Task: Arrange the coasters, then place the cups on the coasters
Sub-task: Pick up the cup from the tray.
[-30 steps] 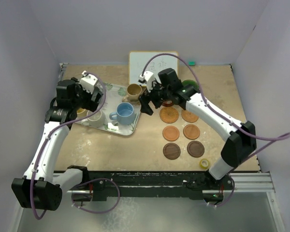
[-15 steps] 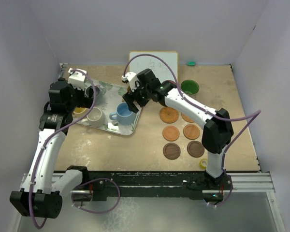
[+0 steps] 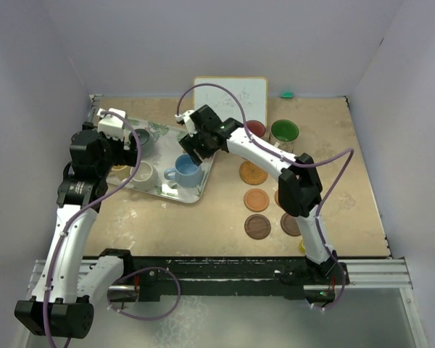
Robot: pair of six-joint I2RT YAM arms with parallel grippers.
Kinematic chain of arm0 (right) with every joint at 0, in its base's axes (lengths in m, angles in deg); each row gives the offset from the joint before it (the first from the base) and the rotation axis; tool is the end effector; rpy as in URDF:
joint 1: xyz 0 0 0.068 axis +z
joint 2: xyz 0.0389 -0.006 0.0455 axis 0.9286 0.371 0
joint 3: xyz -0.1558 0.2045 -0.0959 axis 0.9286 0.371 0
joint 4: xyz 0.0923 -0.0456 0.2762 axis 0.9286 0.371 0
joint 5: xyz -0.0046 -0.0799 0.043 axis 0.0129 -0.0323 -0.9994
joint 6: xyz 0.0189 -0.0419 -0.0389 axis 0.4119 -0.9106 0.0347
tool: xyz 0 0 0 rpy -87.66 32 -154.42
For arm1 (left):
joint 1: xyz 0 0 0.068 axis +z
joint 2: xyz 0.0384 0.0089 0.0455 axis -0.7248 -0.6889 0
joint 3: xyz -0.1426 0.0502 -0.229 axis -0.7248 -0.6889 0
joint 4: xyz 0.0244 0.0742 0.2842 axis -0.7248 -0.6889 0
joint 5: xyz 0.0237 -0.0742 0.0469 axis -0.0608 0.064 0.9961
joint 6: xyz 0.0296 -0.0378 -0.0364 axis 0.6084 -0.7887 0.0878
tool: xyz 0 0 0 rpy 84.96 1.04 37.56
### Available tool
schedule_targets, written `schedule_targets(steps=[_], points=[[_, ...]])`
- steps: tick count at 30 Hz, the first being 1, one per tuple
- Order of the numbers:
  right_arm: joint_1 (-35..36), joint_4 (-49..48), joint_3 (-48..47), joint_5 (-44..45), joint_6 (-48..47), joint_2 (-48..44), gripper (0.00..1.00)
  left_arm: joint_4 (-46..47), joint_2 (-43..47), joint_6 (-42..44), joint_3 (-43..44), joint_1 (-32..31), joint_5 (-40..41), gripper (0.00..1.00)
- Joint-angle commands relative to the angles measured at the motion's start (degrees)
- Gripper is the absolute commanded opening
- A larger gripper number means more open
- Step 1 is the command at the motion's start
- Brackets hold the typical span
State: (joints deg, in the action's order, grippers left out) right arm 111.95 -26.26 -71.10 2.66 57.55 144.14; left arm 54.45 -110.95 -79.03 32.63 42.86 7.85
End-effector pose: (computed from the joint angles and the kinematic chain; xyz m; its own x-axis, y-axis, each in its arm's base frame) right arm 0.3868 0.3699 0.2601 -0.5050 -0.4913 -0.7097 -0.6934 0.7206 -0.0054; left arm 0.2370 -0.0133 0.3767 -0.3126 0.1833 -0.9320 0.0823 0.9827 0.1657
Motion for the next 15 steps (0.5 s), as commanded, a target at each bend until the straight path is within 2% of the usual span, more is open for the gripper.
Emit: schedule_targets(steps=[1, 15], points=[[0.44, 2.24, -4.65, 2.60, 1.34, 2.09, 0.72, 3.99, 0.24, -0.61, -0.57, 0.54, 0.56, 0.93], [0.57, 5.21, -10.31, 1.11, 2.17, 8.71, 0.45, 4.53, 0.69, -1.03, -1.43, 1.31, -1.22, 0.94]])
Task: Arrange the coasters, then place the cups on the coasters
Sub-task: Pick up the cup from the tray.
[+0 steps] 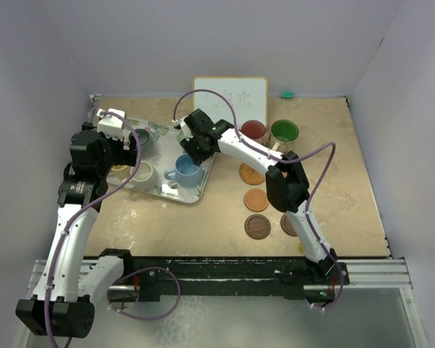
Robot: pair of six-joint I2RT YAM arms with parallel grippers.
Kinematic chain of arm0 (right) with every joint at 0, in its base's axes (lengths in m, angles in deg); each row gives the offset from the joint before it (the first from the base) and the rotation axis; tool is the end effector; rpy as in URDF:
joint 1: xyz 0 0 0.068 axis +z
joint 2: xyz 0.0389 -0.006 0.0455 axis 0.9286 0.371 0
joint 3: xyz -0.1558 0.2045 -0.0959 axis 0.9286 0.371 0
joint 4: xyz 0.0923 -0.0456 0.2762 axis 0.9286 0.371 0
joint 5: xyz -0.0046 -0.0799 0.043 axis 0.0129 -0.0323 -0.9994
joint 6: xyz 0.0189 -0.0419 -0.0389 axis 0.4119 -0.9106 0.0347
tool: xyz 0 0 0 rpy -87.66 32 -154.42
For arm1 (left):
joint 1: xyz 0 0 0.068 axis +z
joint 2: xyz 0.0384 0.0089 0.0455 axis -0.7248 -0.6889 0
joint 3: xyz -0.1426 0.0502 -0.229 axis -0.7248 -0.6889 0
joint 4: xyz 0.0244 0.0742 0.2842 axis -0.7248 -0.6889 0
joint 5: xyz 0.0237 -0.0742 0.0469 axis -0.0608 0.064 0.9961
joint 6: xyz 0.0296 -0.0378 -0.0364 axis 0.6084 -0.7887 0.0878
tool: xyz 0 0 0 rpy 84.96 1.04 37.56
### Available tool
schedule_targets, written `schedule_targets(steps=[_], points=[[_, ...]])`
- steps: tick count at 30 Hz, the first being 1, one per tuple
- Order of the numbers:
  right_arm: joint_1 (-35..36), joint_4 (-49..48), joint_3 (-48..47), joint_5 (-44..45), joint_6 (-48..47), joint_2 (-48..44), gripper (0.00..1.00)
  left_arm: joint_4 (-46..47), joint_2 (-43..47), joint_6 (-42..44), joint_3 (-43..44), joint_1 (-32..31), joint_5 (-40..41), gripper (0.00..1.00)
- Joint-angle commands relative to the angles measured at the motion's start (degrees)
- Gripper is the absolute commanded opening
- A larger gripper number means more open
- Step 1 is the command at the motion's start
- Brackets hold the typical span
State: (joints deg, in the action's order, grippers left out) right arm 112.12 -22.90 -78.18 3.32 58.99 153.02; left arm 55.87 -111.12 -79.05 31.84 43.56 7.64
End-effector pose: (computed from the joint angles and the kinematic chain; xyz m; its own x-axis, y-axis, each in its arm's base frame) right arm 0.4040 0.3879 0.2189 -0.5647 -0.5167 -0.6435 -0.6765 0.7365 0.0023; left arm 0.2396 -0.0107 0.3735 -0.3068 0.1787 -0.9349 0.0722 0.9837 0.1644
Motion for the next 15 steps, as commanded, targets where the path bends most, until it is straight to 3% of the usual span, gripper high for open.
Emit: schedule_targets(steps=[1, 15], points=[[0.47, 1.91, -3.41, 0.48, 0.68, 0.01, 0.44, 3.27, 0.98, -1.01, -0.73, 0.61, -1.31, 0.94], [1.63, 4.54, -5.89, 1.11, 0.65, 3.06, 0.31, 3.57, 1.78, -0.68, -1.51, 1.13, -1.41, 0.94]])
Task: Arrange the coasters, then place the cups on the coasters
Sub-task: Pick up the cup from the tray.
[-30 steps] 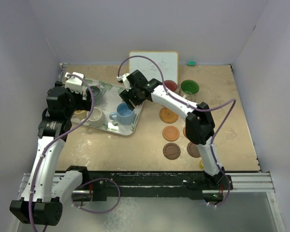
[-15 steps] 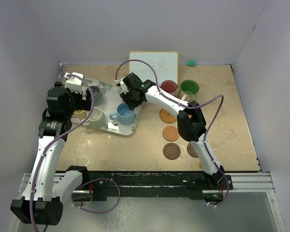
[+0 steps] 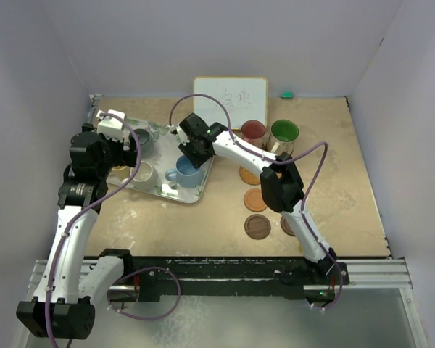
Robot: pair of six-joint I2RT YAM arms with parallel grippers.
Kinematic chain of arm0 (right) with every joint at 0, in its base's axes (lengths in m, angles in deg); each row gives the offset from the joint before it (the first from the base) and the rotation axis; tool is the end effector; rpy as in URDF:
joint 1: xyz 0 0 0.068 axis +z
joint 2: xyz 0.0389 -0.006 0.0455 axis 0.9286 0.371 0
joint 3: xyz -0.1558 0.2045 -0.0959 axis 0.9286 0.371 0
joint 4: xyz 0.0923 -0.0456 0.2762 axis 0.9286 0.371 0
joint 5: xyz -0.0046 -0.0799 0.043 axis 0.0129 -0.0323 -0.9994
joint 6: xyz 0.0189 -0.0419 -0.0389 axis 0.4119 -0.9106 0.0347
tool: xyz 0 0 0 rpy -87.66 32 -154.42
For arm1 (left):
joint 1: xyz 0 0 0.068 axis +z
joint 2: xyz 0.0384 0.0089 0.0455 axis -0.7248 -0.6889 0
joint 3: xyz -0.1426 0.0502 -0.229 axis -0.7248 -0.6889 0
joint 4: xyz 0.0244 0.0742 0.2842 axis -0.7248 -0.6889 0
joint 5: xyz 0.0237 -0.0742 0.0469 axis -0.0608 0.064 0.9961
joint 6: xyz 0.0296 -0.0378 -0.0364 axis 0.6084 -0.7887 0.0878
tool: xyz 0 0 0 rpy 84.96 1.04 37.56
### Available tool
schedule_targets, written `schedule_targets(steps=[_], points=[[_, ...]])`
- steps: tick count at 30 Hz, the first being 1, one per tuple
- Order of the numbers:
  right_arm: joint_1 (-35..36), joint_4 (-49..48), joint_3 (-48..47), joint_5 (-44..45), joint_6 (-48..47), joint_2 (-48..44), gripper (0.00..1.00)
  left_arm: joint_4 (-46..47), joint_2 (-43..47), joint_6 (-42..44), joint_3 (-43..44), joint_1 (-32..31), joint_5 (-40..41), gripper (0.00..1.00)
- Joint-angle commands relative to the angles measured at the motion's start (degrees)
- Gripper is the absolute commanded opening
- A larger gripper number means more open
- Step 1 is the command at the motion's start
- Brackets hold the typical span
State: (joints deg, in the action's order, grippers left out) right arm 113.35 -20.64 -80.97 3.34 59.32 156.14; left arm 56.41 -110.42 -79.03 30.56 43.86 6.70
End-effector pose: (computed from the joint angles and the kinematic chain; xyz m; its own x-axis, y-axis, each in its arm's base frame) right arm 0.4001 0.4010 0.2040 -0.5774 -0.5446 -0.6083 -0.6886 0.7251 0.0044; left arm 0.2380 -0.0101 0.3686 -0.3058 0.1774 -0.9354 0.0827 0.9837 0.1596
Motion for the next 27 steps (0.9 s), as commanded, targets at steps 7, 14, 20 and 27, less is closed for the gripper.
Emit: schedule_targets(steps=[7, 14, 20, 27], points=[[0.41, 4.19, -5.68, -0.50, -0.65, -1.47, 0.08, 3.15, 1.28, -0.61, -0.44, 1.14, -0.38, 0.94], [0.32, 4.95, -5.32, 0.84, -5.52, -9.22, 0.00, 3.55, 1.43, -0.21, -0.85, 1.35, -0.19, 0.94], [0.00, 5.52, -0.97, -0.81, -10.66, -17.14, 0.00, 3.92, 1.02, -0.21, -1.09, 1.36, -0.86, 0.94], [-1.09, 4.62, 11.90, -4.01, -18.18, -28.81, 0.00, 3.97, 1.32, 0.51, -1.65, 1.36, -1.37, 0.94]])
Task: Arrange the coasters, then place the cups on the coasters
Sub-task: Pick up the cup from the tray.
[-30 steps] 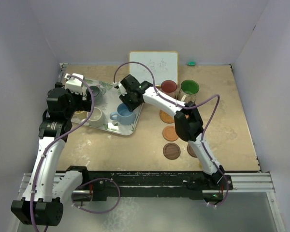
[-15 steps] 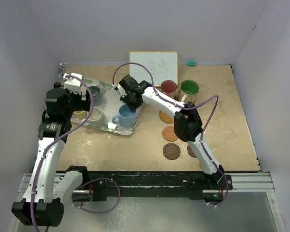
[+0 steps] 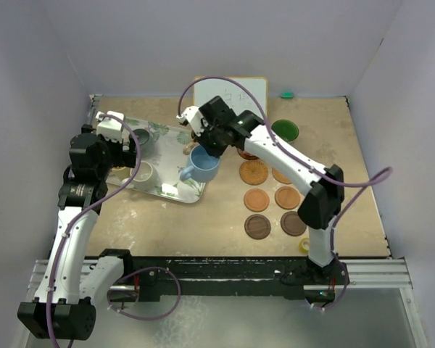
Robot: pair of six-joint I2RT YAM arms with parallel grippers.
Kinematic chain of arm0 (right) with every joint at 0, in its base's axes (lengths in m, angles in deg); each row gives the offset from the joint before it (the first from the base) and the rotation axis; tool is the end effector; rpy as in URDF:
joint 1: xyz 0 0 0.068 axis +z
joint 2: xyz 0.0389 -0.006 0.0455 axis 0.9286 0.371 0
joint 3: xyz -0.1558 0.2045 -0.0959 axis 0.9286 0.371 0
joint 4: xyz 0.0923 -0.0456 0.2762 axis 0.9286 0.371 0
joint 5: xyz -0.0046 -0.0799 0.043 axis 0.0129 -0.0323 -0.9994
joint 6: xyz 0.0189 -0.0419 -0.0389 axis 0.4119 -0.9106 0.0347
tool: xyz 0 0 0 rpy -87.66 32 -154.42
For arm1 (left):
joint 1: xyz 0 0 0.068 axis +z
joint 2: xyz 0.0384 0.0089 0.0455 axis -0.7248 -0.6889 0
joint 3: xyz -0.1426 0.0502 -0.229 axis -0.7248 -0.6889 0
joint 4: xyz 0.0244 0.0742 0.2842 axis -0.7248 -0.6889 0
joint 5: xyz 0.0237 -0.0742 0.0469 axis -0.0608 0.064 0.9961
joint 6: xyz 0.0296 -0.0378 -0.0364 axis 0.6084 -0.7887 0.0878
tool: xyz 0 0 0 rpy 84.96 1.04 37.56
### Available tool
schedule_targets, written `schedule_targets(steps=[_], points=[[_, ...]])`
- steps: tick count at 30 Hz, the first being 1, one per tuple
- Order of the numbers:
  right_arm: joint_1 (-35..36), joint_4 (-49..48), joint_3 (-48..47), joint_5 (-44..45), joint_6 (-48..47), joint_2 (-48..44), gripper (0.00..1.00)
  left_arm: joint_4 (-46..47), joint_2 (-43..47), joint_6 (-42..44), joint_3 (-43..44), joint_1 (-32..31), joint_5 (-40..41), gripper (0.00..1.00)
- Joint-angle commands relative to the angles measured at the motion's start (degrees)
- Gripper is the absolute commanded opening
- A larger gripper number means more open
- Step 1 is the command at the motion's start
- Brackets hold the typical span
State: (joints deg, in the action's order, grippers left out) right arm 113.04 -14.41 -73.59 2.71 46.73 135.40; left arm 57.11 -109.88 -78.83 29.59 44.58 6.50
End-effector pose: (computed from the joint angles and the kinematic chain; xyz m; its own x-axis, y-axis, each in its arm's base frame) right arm 0.3490 0.3466 0.3343 -0.3595 -0.6300 -0.6884 -0.7880 0.6000 -0.1377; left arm 0.2370 -0.0072 0.3655 -0.3028 0.1769 -0.9365 0.0739 0.9840 0.1620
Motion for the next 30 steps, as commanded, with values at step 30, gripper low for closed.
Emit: schedule_targets(steps=[30], points=[[-29.79, -8.93, 42.28, -6.34, -20.20, -33.58, 0.01, 4.04, 1.16, 1.62, -3.38, 0.89, -11.87, 0.94]])
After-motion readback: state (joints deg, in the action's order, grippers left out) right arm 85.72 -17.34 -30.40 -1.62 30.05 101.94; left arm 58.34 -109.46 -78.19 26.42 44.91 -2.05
